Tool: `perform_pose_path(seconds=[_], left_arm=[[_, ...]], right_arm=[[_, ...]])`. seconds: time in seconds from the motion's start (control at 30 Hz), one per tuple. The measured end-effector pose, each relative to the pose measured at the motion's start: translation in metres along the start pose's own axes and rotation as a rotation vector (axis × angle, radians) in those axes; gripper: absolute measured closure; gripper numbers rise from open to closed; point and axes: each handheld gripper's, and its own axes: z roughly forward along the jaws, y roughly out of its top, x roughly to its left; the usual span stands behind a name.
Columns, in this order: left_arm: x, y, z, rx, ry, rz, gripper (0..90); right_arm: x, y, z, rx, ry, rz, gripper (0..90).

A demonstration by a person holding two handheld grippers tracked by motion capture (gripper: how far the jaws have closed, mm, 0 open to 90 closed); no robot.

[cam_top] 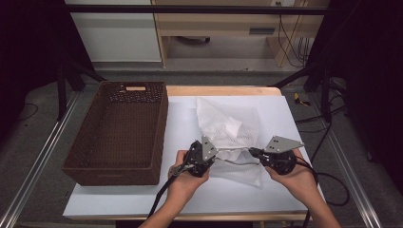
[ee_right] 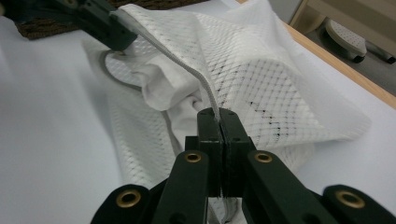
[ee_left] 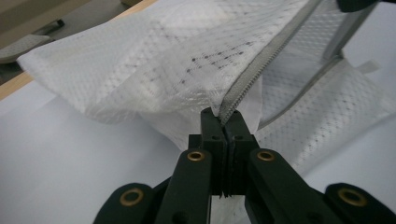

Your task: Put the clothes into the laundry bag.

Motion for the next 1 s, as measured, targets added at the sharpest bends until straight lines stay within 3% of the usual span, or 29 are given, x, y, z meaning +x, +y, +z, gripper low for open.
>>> perform_pose_path(seconds=[0.13, 0.27, 0.43, 0.7, 1.0], left_arm=[[-0.011, 0.005, -0.006, -0.013, -0.032, 0.008, 89.1], [-0.015, 0.002, -0.009, -0.009, -0.021, 0.035, 89.0], [-0.008, -0.013, -0.008, 0.008, -0.006, 0.013, 89.0], [0.006, -0.041, -0.007, 0.062, 0.049, 0.011, 89.1], [0.013, -0.065, -0.008, 0.110, 0.060, -0.010, 89.0]], right_arm=[[-0.005, -0.003, -0.007, 0.007, -0.009, 0.003, 89.3], [-0.005, -0.007, -0.010, 0.012, 0.000, 0.009, 89.4], [0.005, -0.011, 0.000, 0.022, 0.025, 0.001, 89.3], [0.024, -0.013, 0.027, 0.040, 0.063, -0.026, 89.1], [0.044, -0.020, 0.046, 0.062, 0.103, -0.087, 89.0]])
